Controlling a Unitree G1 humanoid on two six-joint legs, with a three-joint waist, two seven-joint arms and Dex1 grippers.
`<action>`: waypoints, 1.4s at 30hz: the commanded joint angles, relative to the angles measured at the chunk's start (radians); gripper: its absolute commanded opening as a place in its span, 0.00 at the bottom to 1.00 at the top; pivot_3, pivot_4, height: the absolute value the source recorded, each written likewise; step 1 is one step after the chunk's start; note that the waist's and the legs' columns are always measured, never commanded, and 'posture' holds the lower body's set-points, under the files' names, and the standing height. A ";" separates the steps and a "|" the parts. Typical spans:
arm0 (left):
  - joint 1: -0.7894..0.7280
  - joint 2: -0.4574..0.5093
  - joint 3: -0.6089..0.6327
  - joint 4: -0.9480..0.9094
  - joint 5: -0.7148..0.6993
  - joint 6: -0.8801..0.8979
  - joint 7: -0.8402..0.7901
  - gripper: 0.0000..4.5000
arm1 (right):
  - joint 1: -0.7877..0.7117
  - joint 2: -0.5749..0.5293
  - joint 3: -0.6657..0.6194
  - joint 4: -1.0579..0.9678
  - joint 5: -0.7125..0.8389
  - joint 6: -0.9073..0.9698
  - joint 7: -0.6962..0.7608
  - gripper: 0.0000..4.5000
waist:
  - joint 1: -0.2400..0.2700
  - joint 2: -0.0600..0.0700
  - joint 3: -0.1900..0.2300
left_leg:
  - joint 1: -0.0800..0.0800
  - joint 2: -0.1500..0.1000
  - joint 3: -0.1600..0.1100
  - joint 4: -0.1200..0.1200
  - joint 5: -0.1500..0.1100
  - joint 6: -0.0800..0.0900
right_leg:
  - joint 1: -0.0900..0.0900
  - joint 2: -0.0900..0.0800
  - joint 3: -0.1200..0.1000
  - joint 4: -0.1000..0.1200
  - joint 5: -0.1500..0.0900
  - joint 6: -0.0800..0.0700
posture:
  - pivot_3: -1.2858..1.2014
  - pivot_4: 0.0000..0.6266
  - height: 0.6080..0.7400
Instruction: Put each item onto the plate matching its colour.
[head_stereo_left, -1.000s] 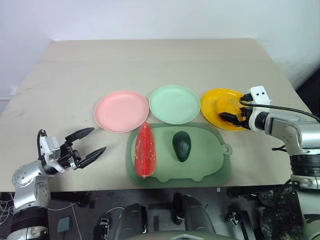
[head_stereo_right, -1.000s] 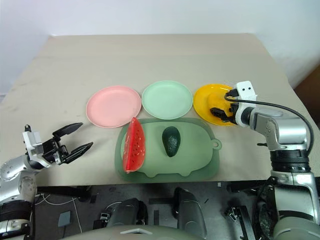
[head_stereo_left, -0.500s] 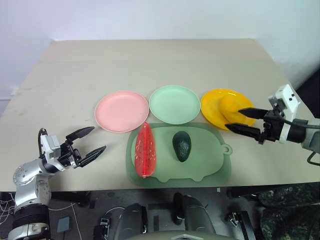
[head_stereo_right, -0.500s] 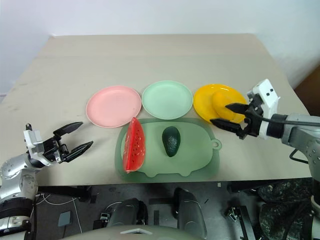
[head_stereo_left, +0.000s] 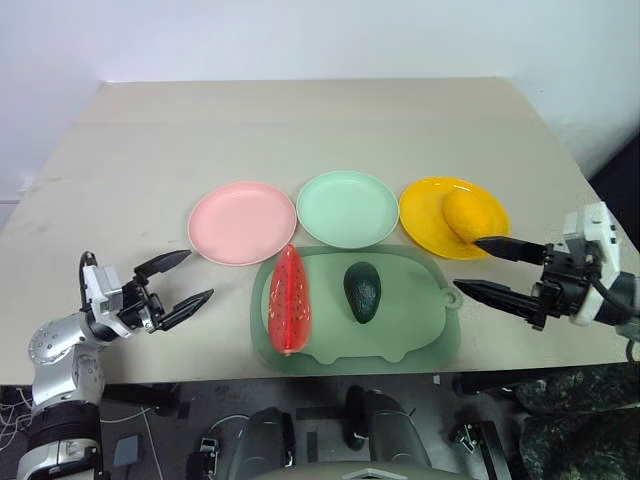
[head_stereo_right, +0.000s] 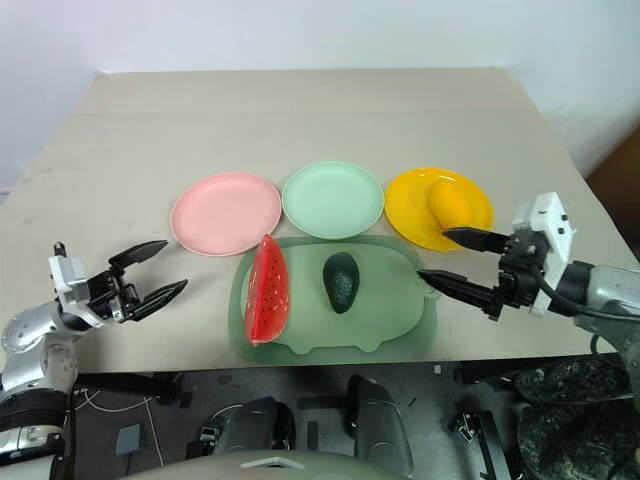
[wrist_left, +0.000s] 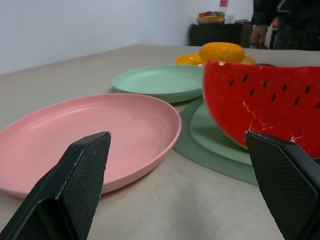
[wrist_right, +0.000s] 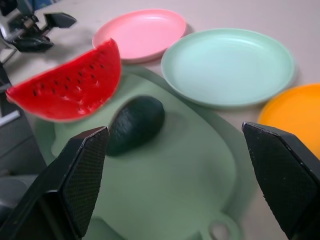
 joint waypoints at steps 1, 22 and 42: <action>-0.010 -0.003 -0.010 -0.032 0.007 -0.004 -0.001 1.00 | -0.097 0.013 0.080 -0.083 0.113 0.117 -0.145 1.00 | 0.000 0.000 0.000 | 0.000 0.000 0.000 0.000 0.000 0.000 | 0.000 0.000 0.000 0.000 0.000 0.000 | 0.52 0.24 0.95; 0.022 -0.024 -0.033 -0.087 0.008 0.020 0.020 1.00 | -0.375 0.326 0.520 -0.022 -0.061 0.461 -0.714 1.00 | -0.001 0.000 0.000 | -0.001 0.000 0.002 0.001 0.000 0.000 | -0.001 -0.001 -0.001 0.000 0.000 0.000 | 0.52 0.24 0.95; 0.035 -0.031 -0.037 -0.112 0.011 0.037 0.041 1.00 | -0.424 0.405 0.520 -0.005 -0.152 0.454 -0.655 0.71 | -0.002 0.000 0.000 | -0.001 -0.001 0.002 0.000 0.000 0.000 | -0.001 0.000 -0.001 0.000 0.000 0.000 | 0.52 0.24 0.95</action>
